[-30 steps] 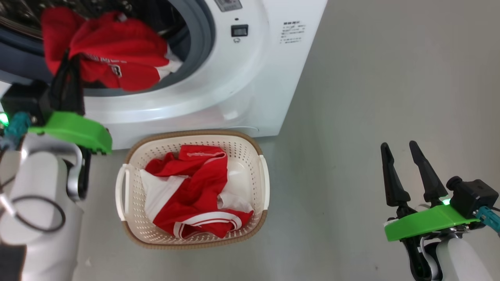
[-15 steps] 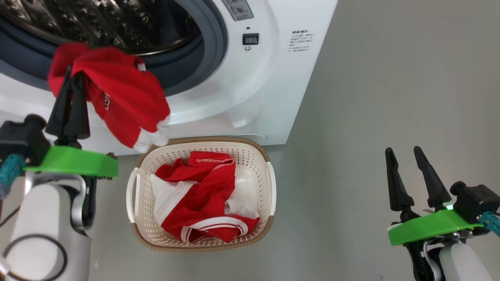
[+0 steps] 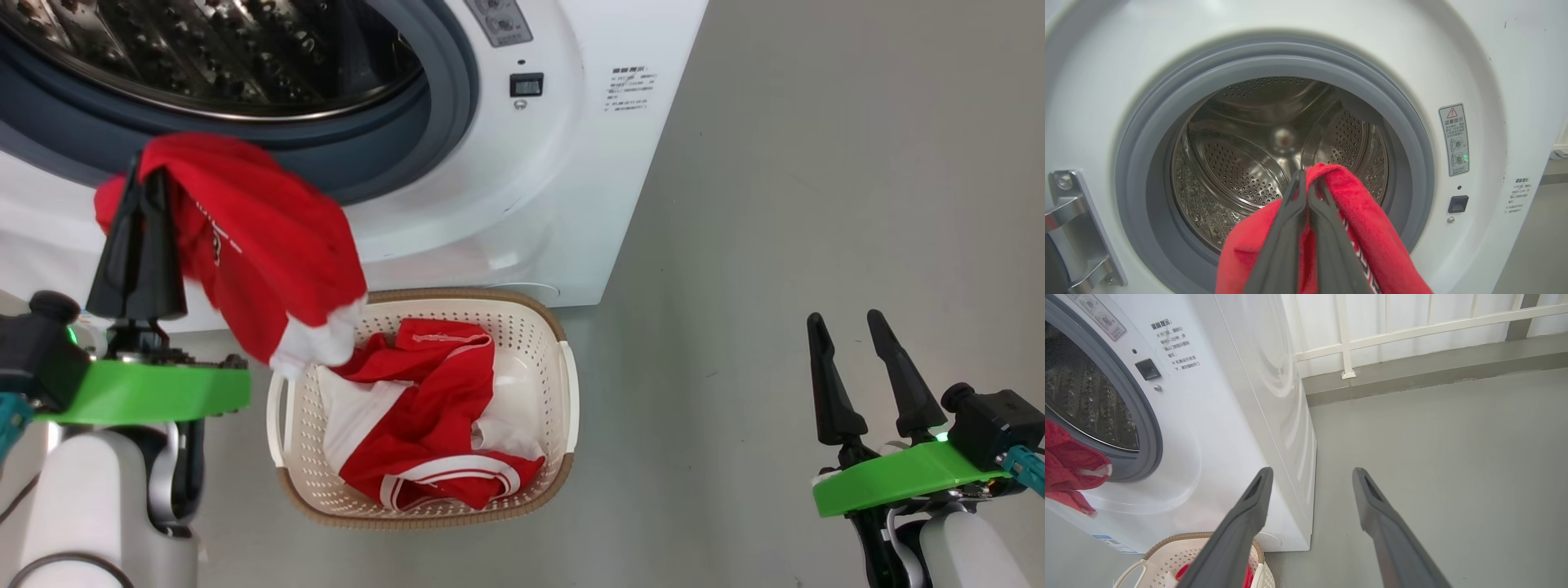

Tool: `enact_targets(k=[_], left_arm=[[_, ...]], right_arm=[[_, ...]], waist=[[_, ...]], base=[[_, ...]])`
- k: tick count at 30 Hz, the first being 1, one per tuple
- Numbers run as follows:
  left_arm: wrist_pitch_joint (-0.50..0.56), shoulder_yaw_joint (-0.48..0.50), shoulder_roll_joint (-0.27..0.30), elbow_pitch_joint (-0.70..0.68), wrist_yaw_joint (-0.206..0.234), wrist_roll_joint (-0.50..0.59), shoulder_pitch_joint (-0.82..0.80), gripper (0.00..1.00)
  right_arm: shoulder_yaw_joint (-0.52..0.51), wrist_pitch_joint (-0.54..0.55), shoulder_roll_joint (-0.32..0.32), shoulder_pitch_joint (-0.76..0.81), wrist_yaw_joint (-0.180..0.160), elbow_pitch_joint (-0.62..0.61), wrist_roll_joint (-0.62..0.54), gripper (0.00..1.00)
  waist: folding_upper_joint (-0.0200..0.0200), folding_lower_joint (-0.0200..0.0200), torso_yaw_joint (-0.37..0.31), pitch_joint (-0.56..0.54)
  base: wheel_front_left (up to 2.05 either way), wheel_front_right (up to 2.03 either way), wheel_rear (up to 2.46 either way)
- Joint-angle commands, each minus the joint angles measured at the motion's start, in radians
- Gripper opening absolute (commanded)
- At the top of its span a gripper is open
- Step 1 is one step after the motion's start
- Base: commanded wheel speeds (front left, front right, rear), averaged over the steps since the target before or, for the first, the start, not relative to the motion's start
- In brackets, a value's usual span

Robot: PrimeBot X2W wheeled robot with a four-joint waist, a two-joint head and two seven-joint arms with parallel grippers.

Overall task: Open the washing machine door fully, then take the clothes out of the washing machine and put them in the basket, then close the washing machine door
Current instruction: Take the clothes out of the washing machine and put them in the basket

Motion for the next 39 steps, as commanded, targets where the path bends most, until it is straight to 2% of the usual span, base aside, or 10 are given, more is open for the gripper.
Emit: enact_targets(k=[1,8,19,31,39], left_arm=[[-0.009,0.036,0.021,-0.037,-0.004,0.011,0.013,0.0],[-0.009,0.029,0.007,-0.028,-0.01,0.018,0.038,0.0],[-0.009,-0.001,-0.008,0.063,-0.014,0.021,0.08,0.0],[-0.009,-0.064,0.01,0.277,-0.015,0.032,0.043,0.0],[-0.009,-0.146,0.049,0.441,-0.015,0.011,-0.051,0.0]], right_arm=[[0.019,-0.006,-0.007,0.009,0.006,-0.025,0.001,1.0],[0.025,-0.006,-0.007,0.003,0.006,-0.024,0.005,1.0],[0.032,-0.006,-0.007,-0.012,0.006,-0.036,0.016,1.0],[0.059,-0.006,-0.007,-0.06,0.006,-0.05,0.036,1.0],[0.071,-0.006,-0.007,-0.107,0.006,-0.068,0.046,1.0]], waist=[[0.0,0.0,0.001,0.001],[0.0,0.0,-0.002,0.009],[0.0,0.0,-0.014,0.067],[0.0,0.0,-0.042,0.195],[0.0,0.0,-0.063,0.311]], base=[[0.0,0.0,0.0],[0.0,0.0,0.0],[0.0,0.0,0.0],[0.0,0.0,0.0],[0.0,0.0,0.0]])
